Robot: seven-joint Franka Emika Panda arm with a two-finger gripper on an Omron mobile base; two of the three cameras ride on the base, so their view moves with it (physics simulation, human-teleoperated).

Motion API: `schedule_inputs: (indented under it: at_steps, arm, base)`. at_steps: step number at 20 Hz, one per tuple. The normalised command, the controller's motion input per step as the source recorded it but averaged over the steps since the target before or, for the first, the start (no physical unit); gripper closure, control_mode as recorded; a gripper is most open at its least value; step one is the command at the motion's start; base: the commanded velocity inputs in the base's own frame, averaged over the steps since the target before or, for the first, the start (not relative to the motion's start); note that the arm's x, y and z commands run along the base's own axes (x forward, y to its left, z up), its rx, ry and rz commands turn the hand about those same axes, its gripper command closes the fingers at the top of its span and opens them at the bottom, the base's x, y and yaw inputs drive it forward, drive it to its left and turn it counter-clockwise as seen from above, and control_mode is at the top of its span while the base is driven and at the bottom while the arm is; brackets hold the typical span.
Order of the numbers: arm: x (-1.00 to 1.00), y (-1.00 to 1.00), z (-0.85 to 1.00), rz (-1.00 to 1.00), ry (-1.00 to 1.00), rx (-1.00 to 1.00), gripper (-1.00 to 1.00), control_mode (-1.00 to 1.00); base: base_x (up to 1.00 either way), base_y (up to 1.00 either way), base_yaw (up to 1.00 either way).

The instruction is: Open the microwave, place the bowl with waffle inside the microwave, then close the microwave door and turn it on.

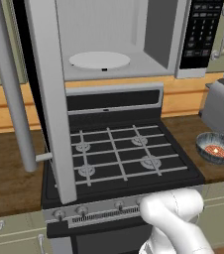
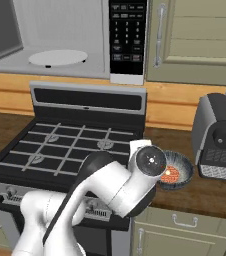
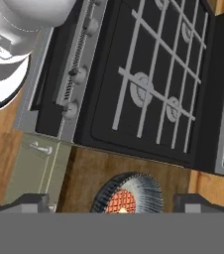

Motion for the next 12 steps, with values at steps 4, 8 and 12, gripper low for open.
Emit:
schedule_inputs:
  at_steps: [4, 8, 12]
  arm:
    - [0.34, -0.55, -0.32, 0.00, 0.20, 0.00, -1.00, -1.00]
    - [0.43, -0.47, -0.37, 0.00, 0.26, -0.01, -1.00, -1.00]
    - [0.44, -0.30, -0.39, 0.00, 0.20, 0.00, -1.00, -1.00]
  base:
    - [0.00, 0.00, 0.00]
    - [0.00, 0.00, 0.00]
    - [0.00, 0.00, 0.00]
